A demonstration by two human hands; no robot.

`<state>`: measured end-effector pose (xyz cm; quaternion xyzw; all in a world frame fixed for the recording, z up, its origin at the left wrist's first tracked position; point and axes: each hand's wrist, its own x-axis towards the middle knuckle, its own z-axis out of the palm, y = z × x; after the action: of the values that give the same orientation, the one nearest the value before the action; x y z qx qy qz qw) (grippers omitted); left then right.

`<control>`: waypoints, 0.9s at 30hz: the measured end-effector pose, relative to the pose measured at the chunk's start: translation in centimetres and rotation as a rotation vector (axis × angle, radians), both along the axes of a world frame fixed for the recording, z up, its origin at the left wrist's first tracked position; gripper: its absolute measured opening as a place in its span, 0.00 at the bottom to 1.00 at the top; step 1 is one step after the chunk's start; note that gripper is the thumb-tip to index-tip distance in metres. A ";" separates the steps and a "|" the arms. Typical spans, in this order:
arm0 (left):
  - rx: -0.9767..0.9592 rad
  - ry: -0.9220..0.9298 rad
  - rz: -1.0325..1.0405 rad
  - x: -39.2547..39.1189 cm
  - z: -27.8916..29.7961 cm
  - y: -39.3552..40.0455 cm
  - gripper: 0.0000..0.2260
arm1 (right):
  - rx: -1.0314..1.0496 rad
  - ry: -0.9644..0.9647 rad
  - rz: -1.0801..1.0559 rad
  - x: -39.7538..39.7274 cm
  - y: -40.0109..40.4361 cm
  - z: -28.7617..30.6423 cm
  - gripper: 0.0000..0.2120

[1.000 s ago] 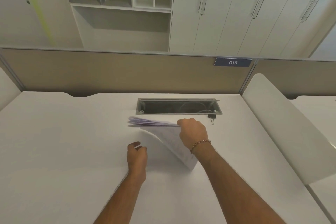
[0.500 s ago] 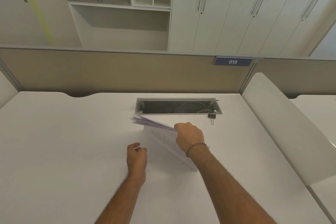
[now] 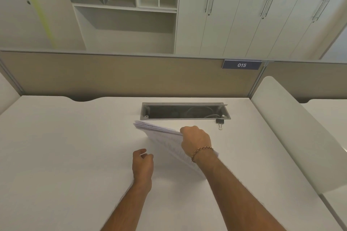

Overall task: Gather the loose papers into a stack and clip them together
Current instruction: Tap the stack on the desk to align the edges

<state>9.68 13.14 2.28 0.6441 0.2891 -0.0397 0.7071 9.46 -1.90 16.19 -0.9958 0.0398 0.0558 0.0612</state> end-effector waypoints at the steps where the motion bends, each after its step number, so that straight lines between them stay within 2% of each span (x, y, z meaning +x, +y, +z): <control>1: -0.001 0.003 -0.003 -0.1 0.1 0.0 0.17 | 0.000 0.002 -0.003 0.0 0.0 -0.1 0.12; 5: -0.015 0.038 -0.036 -0.3 -0.1 0.0 0.20 | 0.049 -0.017 -0.029 -0.2 -0.3 0.1 0.12; 9: -0.139 0.118 -0.141 -0.2 -0.5 -0.4 0.33 | 0.215 -0.032 -0.089 -0.2 -1.3 0.7 0.12; 10: -0.195 0.129 -0.166 0.0 -0.3 -0.4 0.32 | 0.284 -0.014 -0.107 -0.2 -1.6 0.8 0.11; 13: -0.384 0.048 -0.200 0.7 1.3 0.6 0.14 | 0.617 0.065 -0.162 -1.0 -3.1 0.6 0.09; 15: -0.412 -0.062 -0.183 1.4 2.5 1.6 0.07 | 0.830 0.055 -0.205 -1.7 -4.1 -0.1 0.08; 16: -0.355 -0.138 -0.174 1.8 3.2 1.9 0.08 | 0.898 0.021 -0.225 -1.9 -4.5 -0.7 0.11; 18: -0.100 -0.303 -0.204 2.1 4.7 2.0 0.08 | 0.992 -0.093 -0.271 -2.0 -4.8 -2.1 0.16; 22: 0.422 -0.551 -0.208 1.4 6.4 -0.1 0.03 | 1.224 -0.323 -0.401 -2.1 -4.2 -4.6 0.16; 24: 0.536 -0.628 -0.159 0.9 5.7 -0.7 0.04 | 1.308 -0.393 -0.468 -2.2 -3.7 -5.7 0.15; 27: 0.570 -0.618 -0.157 0.4 3.4 -0.8 0.07 | 1.395 -0.418 -0.560 -2.6 -3.2 -7.2 0.15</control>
<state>10.04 12.32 5.66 0.8156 0.0131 0.1828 0.5488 6.88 -5.10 8.96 -0.6698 0.2332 -0.1383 0.6913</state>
